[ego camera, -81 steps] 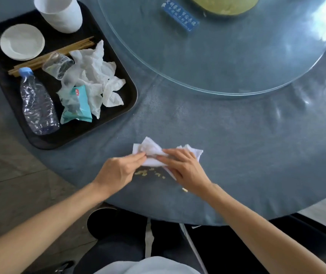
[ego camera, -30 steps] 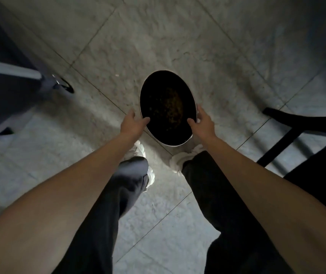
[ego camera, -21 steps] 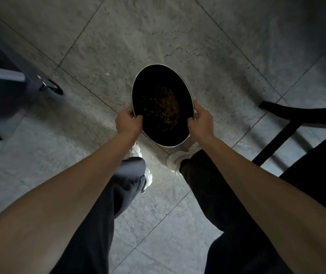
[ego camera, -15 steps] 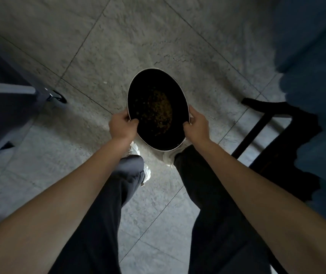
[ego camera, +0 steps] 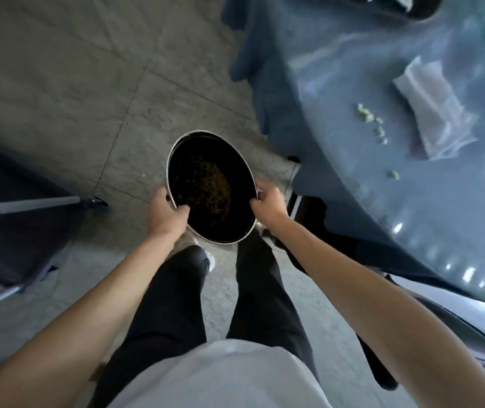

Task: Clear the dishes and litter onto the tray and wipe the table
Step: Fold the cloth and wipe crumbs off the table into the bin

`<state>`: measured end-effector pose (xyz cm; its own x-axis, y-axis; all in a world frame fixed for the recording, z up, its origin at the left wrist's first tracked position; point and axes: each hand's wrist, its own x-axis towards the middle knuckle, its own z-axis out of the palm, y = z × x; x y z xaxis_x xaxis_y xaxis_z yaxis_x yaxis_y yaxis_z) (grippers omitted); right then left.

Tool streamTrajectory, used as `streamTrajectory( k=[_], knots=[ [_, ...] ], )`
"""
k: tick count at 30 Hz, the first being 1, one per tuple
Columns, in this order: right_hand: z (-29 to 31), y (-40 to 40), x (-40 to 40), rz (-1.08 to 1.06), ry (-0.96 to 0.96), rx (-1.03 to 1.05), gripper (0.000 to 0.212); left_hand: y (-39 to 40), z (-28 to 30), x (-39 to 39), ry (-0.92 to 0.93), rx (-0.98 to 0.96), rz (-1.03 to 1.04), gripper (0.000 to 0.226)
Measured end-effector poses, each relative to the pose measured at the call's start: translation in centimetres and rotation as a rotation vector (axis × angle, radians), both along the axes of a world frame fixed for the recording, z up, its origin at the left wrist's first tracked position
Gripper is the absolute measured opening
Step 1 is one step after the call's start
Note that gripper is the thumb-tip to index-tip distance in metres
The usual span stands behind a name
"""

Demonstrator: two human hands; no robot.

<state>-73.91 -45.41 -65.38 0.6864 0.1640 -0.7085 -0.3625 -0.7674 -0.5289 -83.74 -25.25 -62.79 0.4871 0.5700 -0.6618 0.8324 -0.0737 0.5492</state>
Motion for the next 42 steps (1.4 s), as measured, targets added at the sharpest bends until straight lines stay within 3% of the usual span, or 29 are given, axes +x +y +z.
streamTrajectory(
  k=[3,8,10,13,17,19,21,24,29,31,37,42],
  knots=[
    [2.0,-2.0,0.2,0.0,-0.013,-0.007,0.068,-1.3,2.1,0.9,0.065,-0.07,0.018,0.04],
    [5.6,-5.0,3.4,0.102,-0.033,0.032,0.06,-4.2,3.6,3.3,0.105,-0.105,0.075,0.025],
    [7.7,-6.9,6.0,0.166,-0.169,0.043,0.045,-5.5,3.8,4.2,0.119,-0.114,0.1,0.027],
    [11.1,-11.0,12.0,0.048,-0.472,0.111,0.024,-7.7,4.0,5.4,0.136,-0.129,0.119,0.033],
    [13.3,-19.3,21.8,-0.084,-0.814,-0.103,0.026,-10.2,3.4,7.1,0.15,-0.11,0.098,0.027],
    [12.5,-23.2,25.2,0.026,-0.797,-0.24,0.037,-11.1,3.1,8.0,0.168,-0.097,0.073,0.025],
    [11.1,-26.0,26.4,0.277,-0.724,-0.341,0.047,-12.0,3.0,8.8,0.174,-0.081,0.048,0.025],
    [8.3,-28.4,26.4,0.506,-0.837,-0.397,0.045,-13.1,2.7,9.8,0.16,-0.088,0.01,0.022],
    [5.4,-27.2,25.8,0.205,-1.019,-0.359,0.035,-14.2,2.5,11.2,0.15,-0.124,0.041,0.036],
    [4.7,-26.2,25.5,0.181,-1.039,-0.321,0.034,-14.4,2.5,11.5,0.148,-0.125,0.056,0.044],
    [4.2,-20.7,21.8,0.404,-1.11,-0.14,0.031,-14.8,2.7,11.7,0.128,-0.114,0.027,0.044],
    [3.7,-15.3,16.7,0.673,-1.117,0.075,0.044,-15.2,3.7,11.9,0.102,-0.072,-0.011,0.055]
  ],
)
